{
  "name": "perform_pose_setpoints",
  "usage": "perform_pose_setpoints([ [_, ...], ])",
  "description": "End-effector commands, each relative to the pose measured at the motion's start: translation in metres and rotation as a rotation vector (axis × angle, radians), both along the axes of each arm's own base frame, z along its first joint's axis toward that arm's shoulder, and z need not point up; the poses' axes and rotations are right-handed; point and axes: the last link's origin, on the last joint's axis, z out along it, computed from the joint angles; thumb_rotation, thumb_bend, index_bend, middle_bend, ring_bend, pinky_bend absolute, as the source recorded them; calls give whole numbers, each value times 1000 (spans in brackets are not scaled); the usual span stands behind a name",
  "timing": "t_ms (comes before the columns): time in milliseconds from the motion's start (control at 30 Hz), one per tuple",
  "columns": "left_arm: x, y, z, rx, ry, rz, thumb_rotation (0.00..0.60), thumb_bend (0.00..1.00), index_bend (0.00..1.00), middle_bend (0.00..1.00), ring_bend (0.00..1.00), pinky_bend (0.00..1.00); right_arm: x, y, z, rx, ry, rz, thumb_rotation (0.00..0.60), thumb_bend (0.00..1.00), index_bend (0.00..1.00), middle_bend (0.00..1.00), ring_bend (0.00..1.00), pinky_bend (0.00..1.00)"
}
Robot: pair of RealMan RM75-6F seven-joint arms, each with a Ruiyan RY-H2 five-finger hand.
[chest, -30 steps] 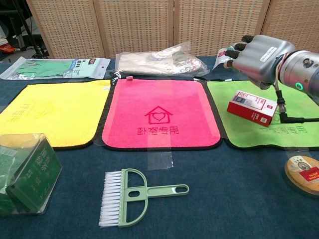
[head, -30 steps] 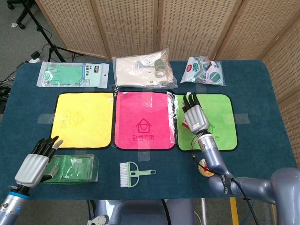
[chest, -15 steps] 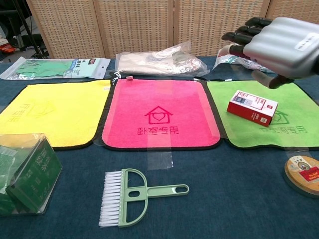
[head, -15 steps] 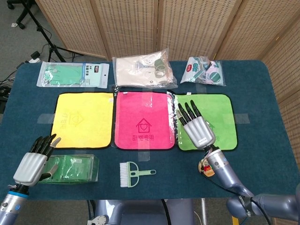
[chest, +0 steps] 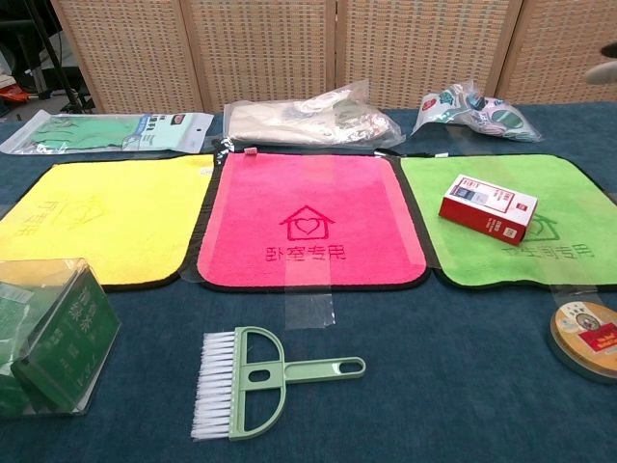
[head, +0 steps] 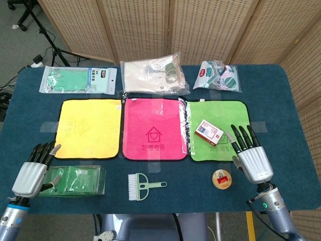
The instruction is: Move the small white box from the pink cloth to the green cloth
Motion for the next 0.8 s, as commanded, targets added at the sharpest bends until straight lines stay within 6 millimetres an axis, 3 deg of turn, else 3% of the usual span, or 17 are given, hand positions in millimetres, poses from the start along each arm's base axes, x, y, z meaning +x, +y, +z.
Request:
perform_pose_setpoints([
  [33, 0, -1, 0, 13, -11, -6, 600, 215, 0, 0, 0, 0, -35, 32, 16, -15, -92, -47, 600, 363, 74, 0, 0, 0],
  [400, -6, -3, 1, 55, 14, -58, 600, 214, 0, 0, 0, 0, -82, 72, 34, -36, -140, -108, 600, 363, 74, 0, 0, 0],
  [800, -1, -7, 2, 65, 10, -90, 600, 214, 0, 0, 0, 0, -79, 75, 31, -36, -142, -77, 600, 363, 74, 0, 0, 0],
])
